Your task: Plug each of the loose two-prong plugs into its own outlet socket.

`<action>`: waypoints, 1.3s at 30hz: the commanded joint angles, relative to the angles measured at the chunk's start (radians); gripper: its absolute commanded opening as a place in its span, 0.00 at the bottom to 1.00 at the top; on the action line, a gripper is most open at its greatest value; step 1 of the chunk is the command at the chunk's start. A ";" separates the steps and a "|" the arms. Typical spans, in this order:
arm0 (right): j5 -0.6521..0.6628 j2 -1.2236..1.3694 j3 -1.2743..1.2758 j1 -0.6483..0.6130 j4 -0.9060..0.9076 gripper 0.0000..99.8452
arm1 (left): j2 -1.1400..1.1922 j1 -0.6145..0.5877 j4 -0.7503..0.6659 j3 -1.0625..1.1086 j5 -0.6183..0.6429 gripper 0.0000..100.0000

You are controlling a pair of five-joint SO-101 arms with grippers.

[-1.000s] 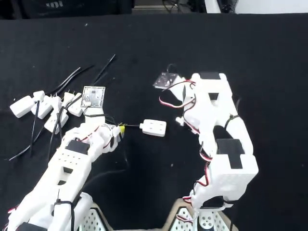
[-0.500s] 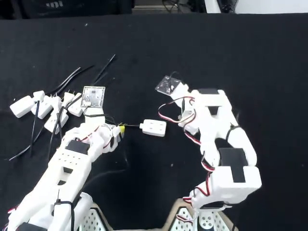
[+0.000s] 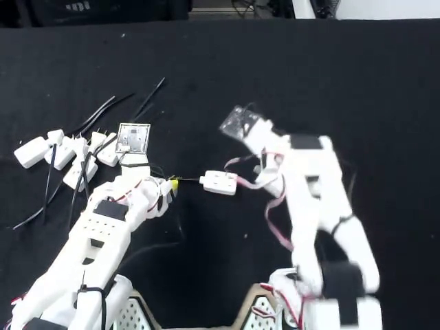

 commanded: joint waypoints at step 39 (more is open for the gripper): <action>-0.700 -0.541 0.312 -0.717 -0.440 0.01 | -0.937 -0.131 0.222 0.283 -0.015 0.24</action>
